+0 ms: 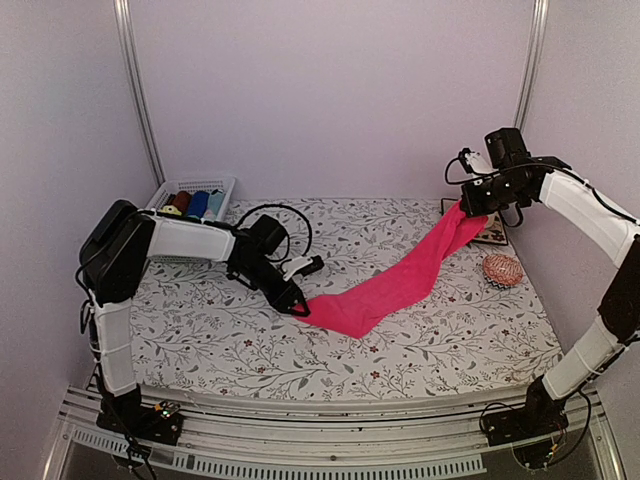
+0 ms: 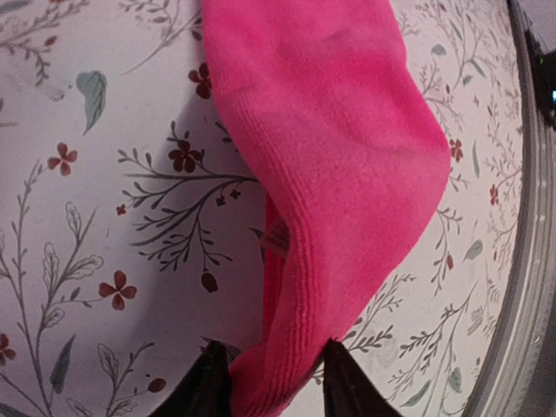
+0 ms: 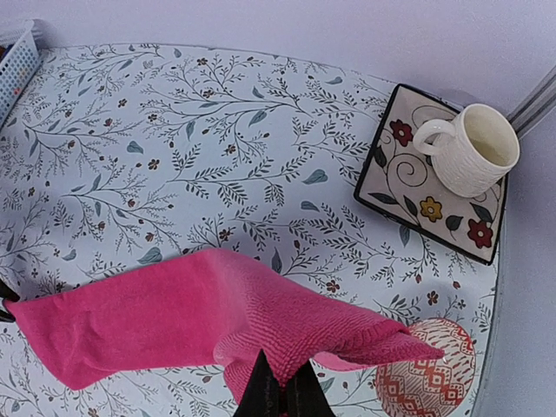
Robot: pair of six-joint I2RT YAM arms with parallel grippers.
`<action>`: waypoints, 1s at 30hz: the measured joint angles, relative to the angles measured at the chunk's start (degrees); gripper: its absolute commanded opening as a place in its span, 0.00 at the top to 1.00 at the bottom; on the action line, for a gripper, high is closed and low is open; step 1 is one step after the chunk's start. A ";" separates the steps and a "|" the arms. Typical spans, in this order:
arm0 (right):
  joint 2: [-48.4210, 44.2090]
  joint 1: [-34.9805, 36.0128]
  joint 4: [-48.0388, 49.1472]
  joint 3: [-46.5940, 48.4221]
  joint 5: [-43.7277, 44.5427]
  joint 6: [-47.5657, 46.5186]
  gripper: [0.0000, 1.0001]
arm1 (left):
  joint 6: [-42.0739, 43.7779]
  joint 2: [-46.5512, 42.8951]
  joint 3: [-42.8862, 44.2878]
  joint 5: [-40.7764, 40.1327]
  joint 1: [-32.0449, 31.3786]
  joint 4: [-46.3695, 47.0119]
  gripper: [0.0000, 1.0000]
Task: Roll the towels
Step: Place the towel at the center of the board.
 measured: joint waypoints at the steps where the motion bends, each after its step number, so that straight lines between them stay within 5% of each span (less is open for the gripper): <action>1: 0.11 0.00 0.07 0.04 -0.09 0.00 0.98 | -0.17 0.02 0.00 0.02 -0.07 -0.17 0.95; 10: 0.81 -0.24 0.44 -0.09 -1.42 -0.07 0.98 | -1.01 -2.82 0.28 -4.72 -0.20 -3.04 1.00; 21: -8.26 -0.26 -0.20 -10.99 -9.49 1.22 0.98 | -4.13 -22.91 2.47 -17.42 -0.17 -12.94 1.00; 30: -13.20 -0.09 -7.06 -10.95 -14.82 8.55 0.96 | -4.35 -25.14 5.70 -19.54 0.90 -24.46 1.00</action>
